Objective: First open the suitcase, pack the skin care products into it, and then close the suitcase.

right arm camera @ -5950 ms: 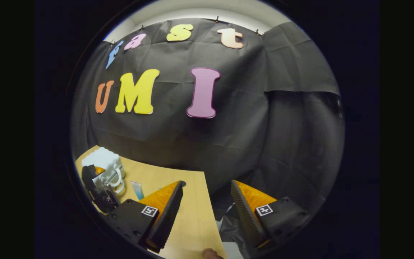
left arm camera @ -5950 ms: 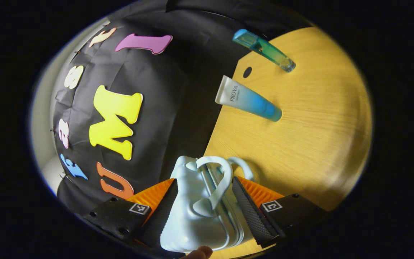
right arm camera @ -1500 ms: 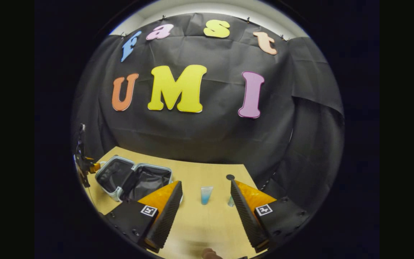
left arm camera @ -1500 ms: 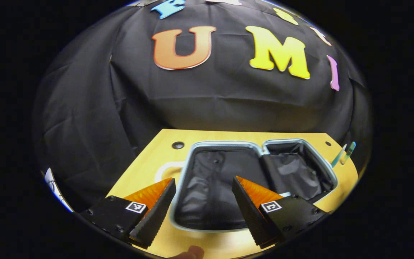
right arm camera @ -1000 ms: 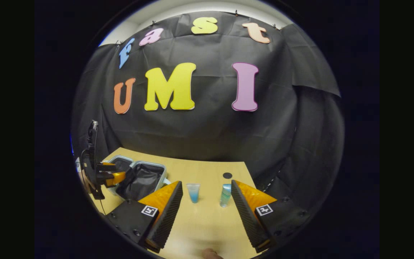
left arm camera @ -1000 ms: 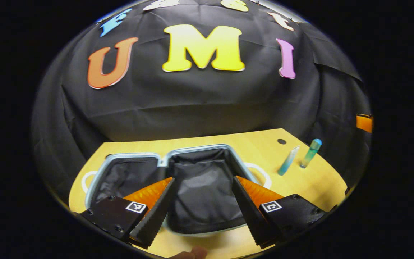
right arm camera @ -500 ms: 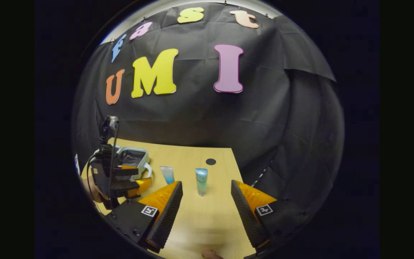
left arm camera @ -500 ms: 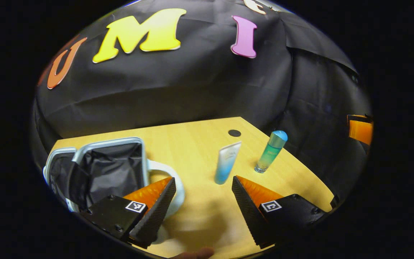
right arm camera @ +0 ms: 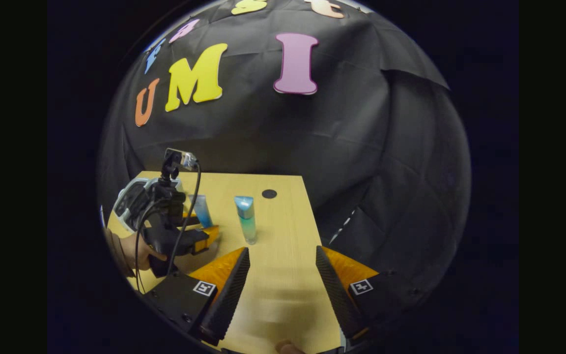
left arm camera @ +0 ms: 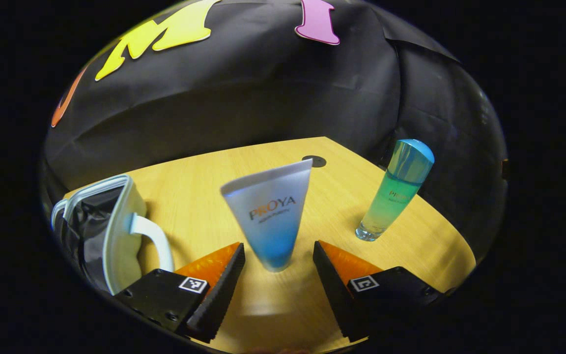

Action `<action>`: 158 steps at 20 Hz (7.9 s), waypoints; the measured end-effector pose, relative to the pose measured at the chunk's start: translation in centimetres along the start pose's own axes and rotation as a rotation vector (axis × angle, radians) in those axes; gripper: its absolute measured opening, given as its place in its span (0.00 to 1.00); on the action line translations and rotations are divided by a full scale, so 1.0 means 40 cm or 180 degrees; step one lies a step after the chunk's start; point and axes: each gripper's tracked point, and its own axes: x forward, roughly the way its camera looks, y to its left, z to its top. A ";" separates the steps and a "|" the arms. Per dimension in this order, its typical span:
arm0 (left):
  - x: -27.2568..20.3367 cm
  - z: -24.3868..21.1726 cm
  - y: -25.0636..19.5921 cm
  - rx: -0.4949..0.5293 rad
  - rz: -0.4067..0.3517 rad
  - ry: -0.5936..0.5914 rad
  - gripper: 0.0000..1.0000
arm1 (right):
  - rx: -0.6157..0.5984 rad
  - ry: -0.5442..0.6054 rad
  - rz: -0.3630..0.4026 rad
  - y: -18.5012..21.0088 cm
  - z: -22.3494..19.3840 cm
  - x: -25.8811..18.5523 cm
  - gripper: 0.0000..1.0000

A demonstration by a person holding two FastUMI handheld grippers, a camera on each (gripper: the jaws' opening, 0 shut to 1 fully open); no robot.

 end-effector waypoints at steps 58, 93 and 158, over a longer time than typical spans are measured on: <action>-0.464 -0.297 0.656 -0.0679 0.0911 0.1382 0.45 | 0.0194 -0.0330 -0.0156 0.423 0.056 -0.262 0.39; -0.996 -0.104 0.843 -0.0433 0.1053 -0.0680 0.94 | -0.0440 0.1344 0.0842 1.188 -0.118 0.177 0.39; -0.912 0.282 0.985 -0.1076 0.1567 -0.1483 0.03 | -0.0050 -0.0442 0.0756 0.508 0.229 -0.429 0.83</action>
